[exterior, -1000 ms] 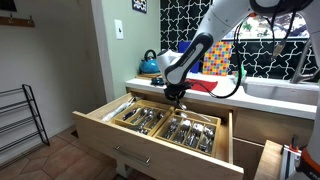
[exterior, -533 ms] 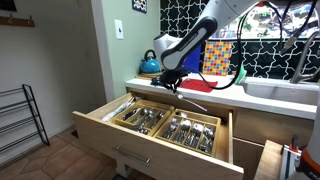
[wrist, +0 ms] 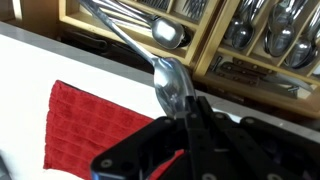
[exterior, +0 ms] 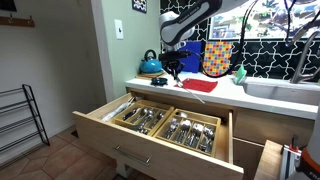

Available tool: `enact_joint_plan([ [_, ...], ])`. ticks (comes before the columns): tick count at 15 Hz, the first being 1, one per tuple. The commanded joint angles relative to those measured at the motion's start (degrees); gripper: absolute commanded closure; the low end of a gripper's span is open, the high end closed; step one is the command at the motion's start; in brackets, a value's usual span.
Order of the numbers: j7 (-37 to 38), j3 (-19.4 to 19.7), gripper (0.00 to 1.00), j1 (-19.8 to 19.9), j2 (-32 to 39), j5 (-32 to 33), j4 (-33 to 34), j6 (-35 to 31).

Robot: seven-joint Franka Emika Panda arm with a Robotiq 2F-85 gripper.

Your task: Put one silver spoon from the right side of the open drawer on the red towel

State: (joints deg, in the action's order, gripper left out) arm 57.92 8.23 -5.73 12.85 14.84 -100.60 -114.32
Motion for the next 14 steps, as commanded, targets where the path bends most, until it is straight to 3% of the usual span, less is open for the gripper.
enact_joint_plan([
  [1,3.7,0.3,0.98,3.6,-2.1,-1.2,0.9,0.6],
  [7,3.6,1.1,0.98,5.9,-2.4,8.4,2.1,0.0],
  [10,7.5,1.9,0.98,7.3,-2.3,7.9,2.6,0.3],
  [14,6.1,1.4,0.95,7.8,-2.2,7.2,2.7,0.1],
])
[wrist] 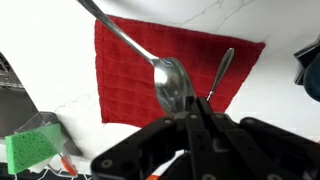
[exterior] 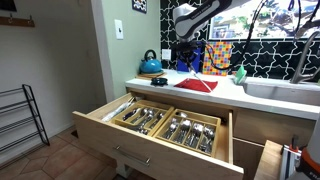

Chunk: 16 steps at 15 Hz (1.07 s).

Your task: Put one silver spoon from the right side of the open drawer on the red towel

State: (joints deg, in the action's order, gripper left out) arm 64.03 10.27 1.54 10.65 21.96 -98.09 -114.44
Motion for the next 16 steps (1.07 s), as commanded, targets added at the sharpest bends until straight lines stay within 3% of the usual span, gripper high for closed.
enact_joint_plan([
  [1,0.1,-0.6,0.95,0.6,0.0,0.1,0.2,0.2],
  [4,0.2,-0.6,0.98,0.5,0.0,0.1,0.2,0.2],
  [8,0.8,0.4,0.98,2.0,3.8,-2.3,5.8,4.4],
  [12,1.8,1.7,0.98,4.0,8.9,-4.3,12.7,8.6],
  [16,3.0,3.2,0.98,7.1,15.9,-10.3,22.8,13.3],
])
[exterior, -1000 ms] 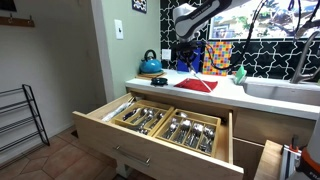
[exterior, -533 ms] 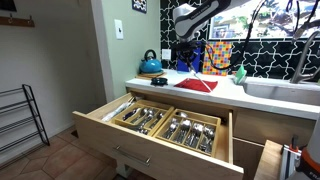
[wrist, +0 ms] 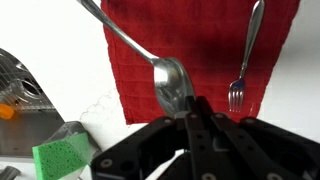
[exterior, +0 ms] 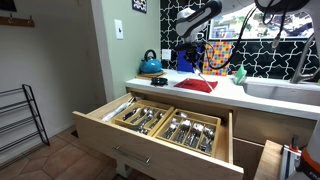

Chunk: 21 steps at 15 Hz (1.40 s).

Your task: Put one silver spoon from the right side of the open drawer on the red towel

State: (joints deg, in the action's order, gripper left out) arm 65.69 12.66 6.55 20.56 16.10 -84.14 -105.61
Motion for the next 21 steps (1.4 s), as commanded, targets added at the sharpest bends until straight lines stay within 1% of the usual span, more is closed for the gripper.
enact_joint_plan([
  [1,2.0,1.1,0.98,2.9,7.9,-5.8,11.4,5.4],
  [5,3.4,1.8,0.98,7.0,15.1,-11.7,22.2,10.7],
  [8,4.9,1.6,0.98,11.1,19.8,-17.1,29.6,15.9],
  [10,7.4,1.3,0.98,13.7,23.0,-20.4,34.8,19.8],
  [12,10.8,1.2,0.98,15.8,25.5,-23.2,38.9,22.3],
  [15,15.5,0.8,0.98,18.8,28.3,-27.2,44.0,24.9],
  [21,26.8,-1.6,0.98,23.3,31.1,-32.6,47.5,25.5],
])
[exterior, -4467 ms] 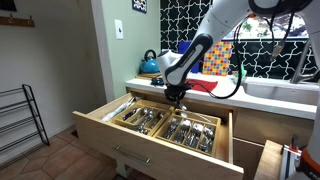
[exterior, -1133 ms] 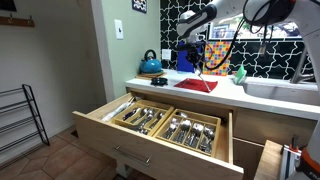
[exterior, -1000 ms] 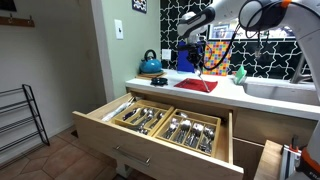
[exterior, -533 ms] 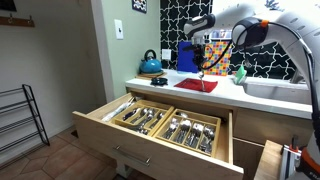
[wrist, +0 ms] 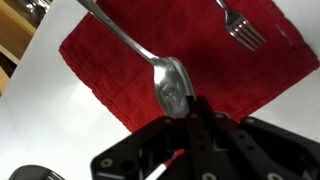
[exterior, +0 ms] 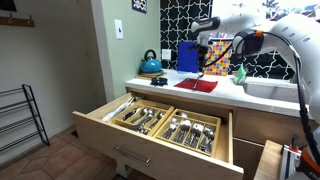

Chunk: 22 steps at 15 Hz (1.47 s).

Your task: Put one silver spoon from the right side of the open drawer on the red towel

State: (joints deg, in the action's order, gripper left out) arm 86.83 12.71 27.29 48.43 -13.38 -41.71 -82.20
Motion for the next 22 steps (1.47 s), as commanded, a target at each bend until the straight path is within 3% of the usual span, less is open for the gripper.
enact_joint_plan([
  [1,7.6,-2.3,0.98,3.4,3.6,-4.1,5.6,2.2],
  [10,23.1,-4.6,0.98,7.0,8.0,-5.5,10.0,1.9],
  [22,30.7,-5.9,0.96,7.6,12.5,-2.7,15.9,3.6],
])
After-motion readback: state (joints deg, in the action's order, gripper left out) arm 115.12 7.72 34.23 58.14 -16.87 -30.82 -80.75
